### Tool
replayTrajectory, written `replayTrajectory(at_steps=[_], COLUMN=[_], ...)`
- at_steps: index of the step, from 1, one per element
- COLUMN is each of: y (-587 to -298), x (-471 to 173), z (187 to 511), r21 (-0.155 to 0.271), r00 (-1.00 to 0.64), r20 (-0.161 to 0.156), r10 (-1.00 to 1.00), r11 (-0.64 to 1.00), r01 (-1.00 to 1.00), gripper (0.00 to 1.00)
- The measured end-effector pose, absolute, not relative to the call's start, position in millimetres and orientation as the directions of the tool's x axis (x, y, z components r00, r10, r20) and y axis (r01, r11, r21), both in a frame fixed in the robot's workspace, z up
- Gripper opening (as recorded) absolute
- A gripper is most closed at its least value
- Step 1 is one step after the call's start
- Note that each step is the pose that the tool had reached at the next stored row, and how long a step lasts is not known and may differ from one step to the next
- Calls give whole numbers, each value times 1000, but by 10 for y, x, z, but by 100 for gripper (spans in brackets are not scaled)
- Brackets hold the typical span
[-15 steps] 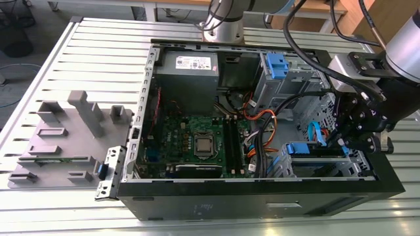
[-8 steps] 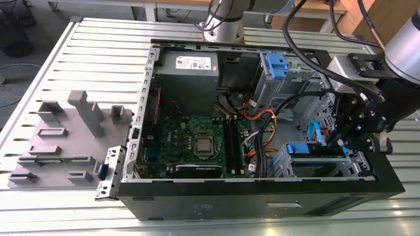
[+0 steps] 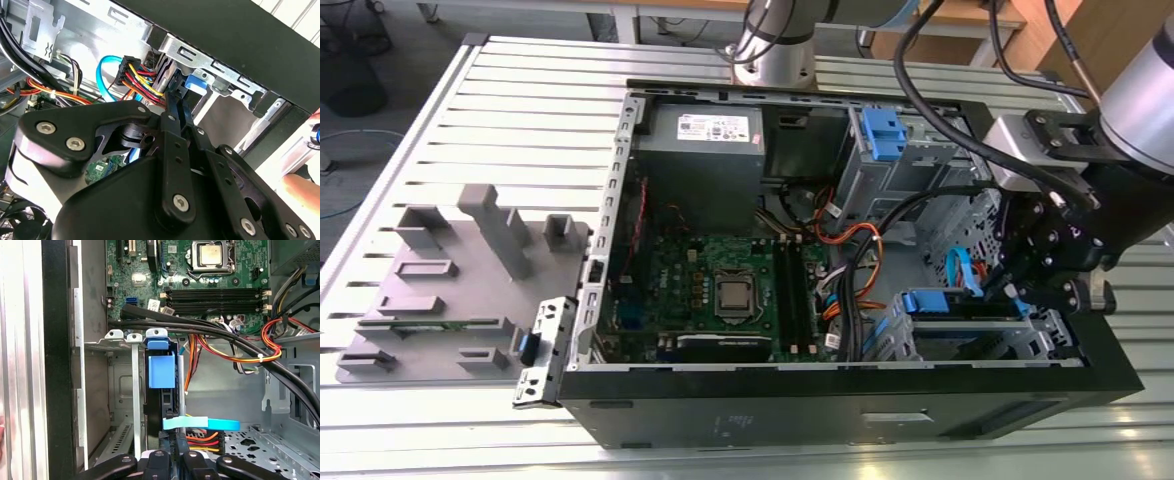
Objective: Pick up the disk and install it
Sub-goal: 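Insert the second disk wire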
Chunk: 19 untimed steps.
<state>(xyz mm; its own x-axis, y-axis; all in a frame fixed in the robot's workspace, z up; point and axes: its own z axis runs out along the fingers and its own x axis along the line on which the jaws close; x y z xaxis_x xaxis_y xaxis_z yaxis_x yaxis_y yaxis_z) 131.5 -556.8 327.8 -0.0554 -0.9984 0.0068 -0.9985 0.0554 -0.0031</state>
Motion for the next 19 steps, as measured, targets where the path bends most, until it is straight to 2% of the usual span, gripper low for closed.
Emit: replayTrajectory(at_steps=[10,11,19], y=[-5567,-5568,-5568], x=[1315,1315,1315], z=[3258,3263,3366], r21=[-3,-3,-3], r00=[-55,-55,-55], r20=[4,5,6], r10=[-998,-998,-998], r11=[55,55,55], r01=[-998,-998,-998], gripper=[17,24,24])
